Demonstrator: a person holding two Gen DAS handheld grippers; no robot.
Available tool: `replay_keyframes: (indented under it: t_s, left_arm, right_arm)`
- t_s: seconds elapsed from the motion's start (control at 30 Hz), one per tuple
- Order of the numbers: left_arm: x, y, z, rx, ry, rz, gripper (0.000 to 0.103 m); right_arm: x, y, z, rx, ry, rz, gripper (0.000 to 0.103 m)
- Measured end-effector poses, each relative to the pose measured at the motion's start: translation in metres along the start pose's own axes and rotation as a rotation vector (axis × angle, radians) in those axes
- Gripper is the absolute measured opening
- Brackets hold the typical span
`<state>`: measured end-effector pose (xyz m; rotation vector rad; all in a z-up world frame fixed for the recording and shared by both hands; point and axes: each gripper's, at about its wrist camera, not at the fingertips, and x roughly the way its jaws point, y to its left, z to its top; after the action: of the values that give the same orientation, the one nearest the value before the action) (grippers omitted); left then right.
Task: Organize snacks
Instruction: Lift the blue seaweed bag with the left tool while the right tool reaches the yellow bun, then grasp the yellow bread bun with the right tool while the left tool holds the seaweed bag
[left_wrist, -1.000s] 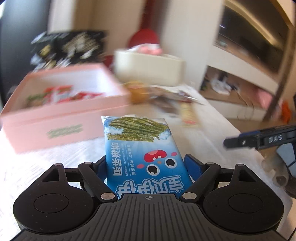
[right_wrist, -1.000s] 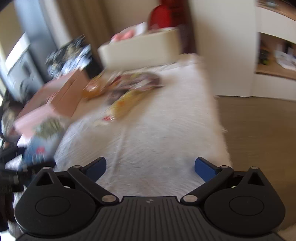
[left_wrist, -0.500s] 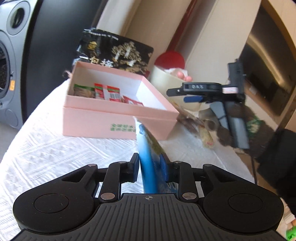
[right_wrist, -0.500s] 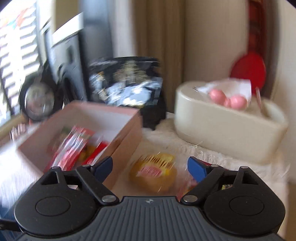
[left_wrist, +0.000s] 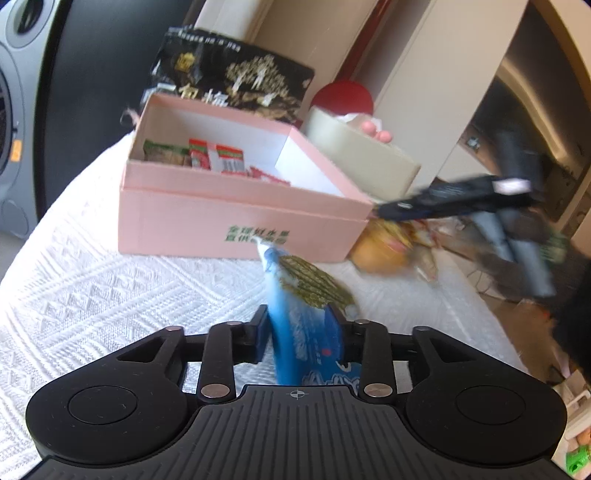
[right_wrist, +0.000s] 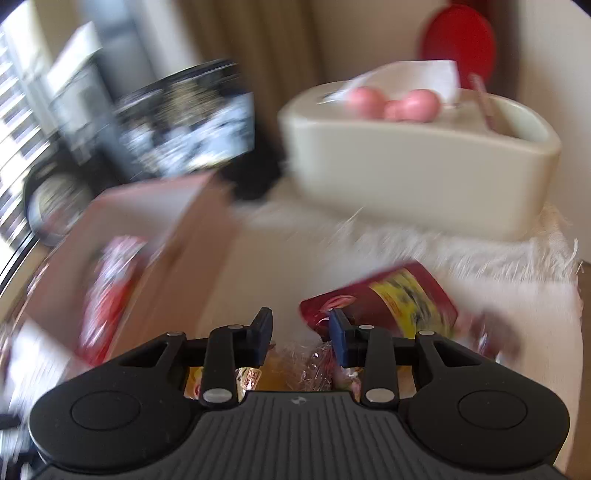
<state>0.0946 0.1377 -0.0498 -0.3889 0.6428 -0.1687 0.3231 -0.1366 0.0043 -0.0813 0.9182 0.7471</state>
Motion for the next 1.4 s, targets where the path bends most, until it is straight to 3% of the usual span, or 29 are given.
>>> replay_keyframes:
  t_s: [0.03,0.07,0.1,0.17,0.23,0.33,0.47,0.57,0.63,0.73,0.8,0.93,0.97,1.1,1.2,1.27,1.33,1.4]
  left_arm:
    - [0.002,0.0,0.0,-0.001,0.003,0.007,0.042]
    - [0.002,0.0,0.001,-0.001,0.001,0.012,0.042]
    - [0.001,-0.001,0.002,0.001,0.001,0.019,0.043]
    - [-0.002,-0.004,0.003,0.019,-0.004,0.052,0.041]
    - [-0.005,-0.005,0.003,0.03,-0.006,0.078,0.041]
    - [-0.01,-0.005,0.004,0.022,-0.005,0.09,0.041]
    - [-0.018,-0.01,0.004,0.032,0.007,0.101,0.041]
    - [-0.026,-0.02,0.003,0.063,-0.003,0.119,0.041]
    - [-0.029,-0.035,0.003,0.118,-0.009,0.117,0.041]
    - [-0.022,-0.064,0.001,0.242,0.02,0.119,0.041]
    - [-0.011,-0.083,-0.004,0.333,0.049,0.165,0.041]
    - [0.012,-0.107,-0.015,0.435,0.097,0.255,0.043]
    - [0.016,-0.111,-0.017,0.445,0.107,0.249,0.044]
    - [0.025,-0.117,-0.02,0.43,0.12,0.163,0.074]
    - [0.021,-0.118,-0.019,0.412,0.119,0.135,0.075]
    - [0.009,-0.117,-0.016,0.393,0.078,0.13,0.074]
    - [0.002,-0.116,-0.015,0.435,0.017,0.247,0.074]
    - [0.007,-0.106,-0.011,0.416,0.027,0.341,0.071]
  right_arm:
    - [-0.009,0.004,-0.006,-0.026,0.003,0.02,0.035]
    - [-0.018,0.007,-0.012,-0.054,0.001,0.025,0.042]
    - [-0.023,0.013,-0.014,-0.085,-0.006,0.017,0.058]
    - [-0.034,0.025,-0.019,-0.171,-0.055,0.004,0.074]
    - [-0.039,0.038,-0.026,-0.25,-0.087,0.044,0.075]
    - [-0.032,0.06,-0.038,-0.378,-0.067,0.109,0.077]
    - [-0.01,0.08,-0.058,-0.521,-0.046,0.031,0.077]
    - [-0.01,0.073,-0.066,-0.353,0.004,0.024,0.077]
    - [-0.024,0.072,-0.076,-0.234,0.014,0.069,0.069]
    - [-0.05,0.084,-0.101,-0.182,0.008,0.111,0.063]
    - [-0.06,0.092,-0.118,-0.179,-0.023,0.072,0.063]
    - [-0.074,0.091,-0.143,-0.146,-0.095,-0.124,0.063]
    - [-0.077,0.087,-0.147,-0.117,-0.113,-0.143,0.063]
    - [-0.089,0.066,-0.161,0.002,-0.178,-0.144,0.066]
    - [-0.087,0.056,-0.168,0.049,-0.196,-0.163,0.072]
    - [-0.086,0.052,-0.172,0.074,-0.201,-0.179,0.074]
    - [-0.084,0.05,-0.177,0.093,-0.206,-0.183,0.075]
    - [-0.085,0.051,-0.179,0.09,-0.217,-0.187,0.075]
